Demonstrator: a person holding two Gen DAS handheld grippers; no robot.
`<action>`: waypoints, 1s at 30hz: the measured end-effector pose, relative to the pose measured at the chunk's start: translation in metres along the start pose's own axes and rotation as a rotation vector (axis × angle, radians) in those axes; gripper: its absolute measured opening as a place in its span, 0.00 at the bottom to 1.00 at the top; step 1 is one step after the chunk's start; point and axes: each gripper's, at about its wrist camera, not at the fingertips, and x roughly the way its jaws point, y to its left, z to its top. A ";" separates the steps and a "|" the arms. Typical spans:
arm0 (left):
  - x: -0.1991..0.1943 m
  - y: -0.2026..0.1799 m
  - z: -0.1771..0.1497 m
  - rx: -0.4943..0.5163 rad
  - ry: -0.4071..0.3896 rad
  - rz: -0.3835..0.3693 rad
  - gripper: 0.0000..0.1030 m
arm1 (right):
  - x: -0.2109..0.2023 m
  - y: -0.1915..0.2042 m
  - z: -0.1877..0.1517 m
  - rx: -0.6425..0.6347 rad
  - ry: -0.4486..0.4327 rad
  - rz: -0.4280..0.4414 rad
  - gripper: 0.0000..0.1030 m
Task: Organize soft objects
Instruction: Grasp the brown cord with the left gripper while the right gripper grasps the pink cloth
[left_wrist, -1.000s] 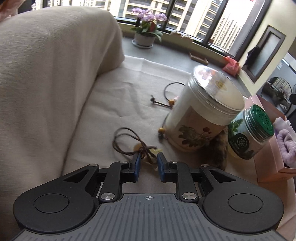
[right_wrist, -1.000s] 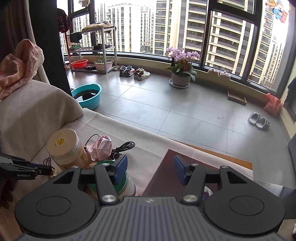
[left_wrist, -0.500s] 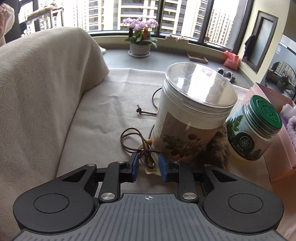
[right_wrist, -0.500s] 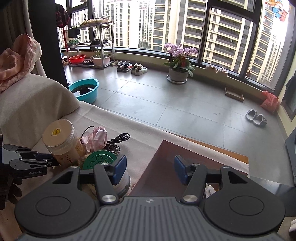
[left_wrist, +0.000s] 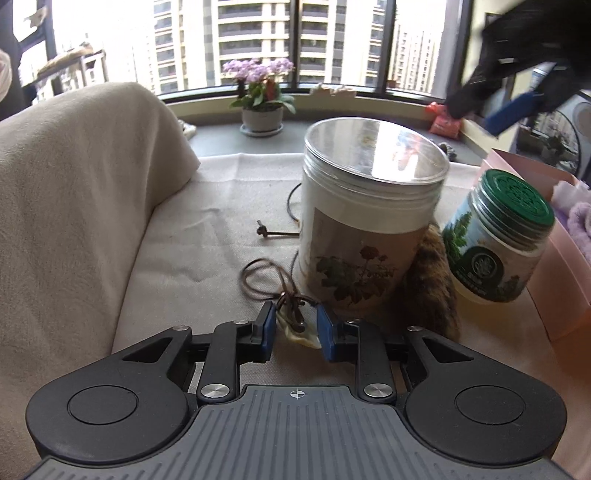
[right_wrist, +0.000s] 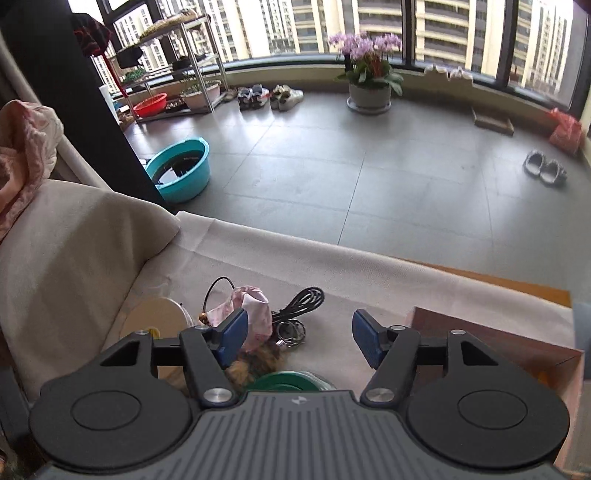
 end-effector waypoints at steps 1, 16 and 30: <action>-0.001 0.001 -0.003 0.012 -0.009 -0.008 0.27 | 0.015 0.004 0.006 0.012 0.040 0.008 0.60; 0.003 0.007 -0.004 0.034 -0.037 -0.047 0.27 | 0.096 0.017 0.020 0.167 0.246 0.189 0.07; -0.024 0.026 0.007 -0.035 -0.091 -0.040 0.18 | 0.025 0.020 0.026 0.093 0.067 0.184 0.04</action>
